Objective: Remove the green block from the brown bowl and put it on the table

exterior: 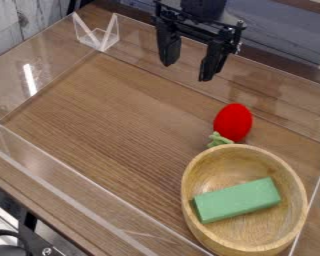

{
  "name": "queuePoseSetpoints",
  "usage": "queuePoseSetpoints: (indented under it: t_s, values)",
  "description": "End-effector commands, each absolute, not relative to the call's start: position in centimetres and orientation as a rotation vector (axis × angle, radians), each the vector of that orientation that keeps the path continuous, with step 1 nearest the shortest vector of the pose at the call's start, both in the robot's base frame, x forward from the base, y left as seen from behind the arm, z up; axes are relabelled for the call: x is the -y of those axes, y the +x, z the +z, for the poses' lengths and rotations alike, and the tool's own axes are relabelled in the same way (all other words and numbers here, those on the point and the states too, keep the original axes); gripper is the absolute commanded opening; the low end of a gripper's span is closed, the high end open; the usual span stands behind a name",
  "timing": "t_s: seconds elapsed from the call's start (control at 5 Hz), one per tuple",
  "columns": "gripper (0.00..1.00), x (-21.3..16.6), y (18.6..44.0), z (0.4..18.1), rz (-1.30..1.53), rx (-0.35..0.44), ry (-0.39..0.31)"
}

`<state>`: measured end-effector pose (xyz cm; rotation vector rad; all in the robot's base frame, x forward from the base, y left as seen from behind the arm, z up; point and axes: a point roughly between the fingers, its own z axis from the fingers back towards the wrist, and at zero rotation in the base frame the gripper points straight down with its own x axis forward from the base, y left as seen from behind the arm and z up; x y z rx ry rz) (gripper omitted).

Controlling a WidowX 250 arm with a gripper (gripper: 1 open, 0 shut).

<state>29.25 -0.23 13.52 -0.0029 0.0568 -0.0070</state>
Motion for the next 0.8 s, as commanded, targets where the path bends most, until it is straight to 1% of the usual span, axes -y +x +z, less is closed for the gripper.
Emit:
queuePoseSetpoints:
  t_s: [0.0, 0.2, 0.6]
  values:
    - [1.00, 0.9, 28.5, 12.4, -0.048, -0.088, -0.011]
    - [1.00, 3.7, 26.8, 11.3, -0.183, -0.111, -0.024]
    - [1.00, 9.1, 24.1, 10.2, -0.457, -0.094, -0.046]
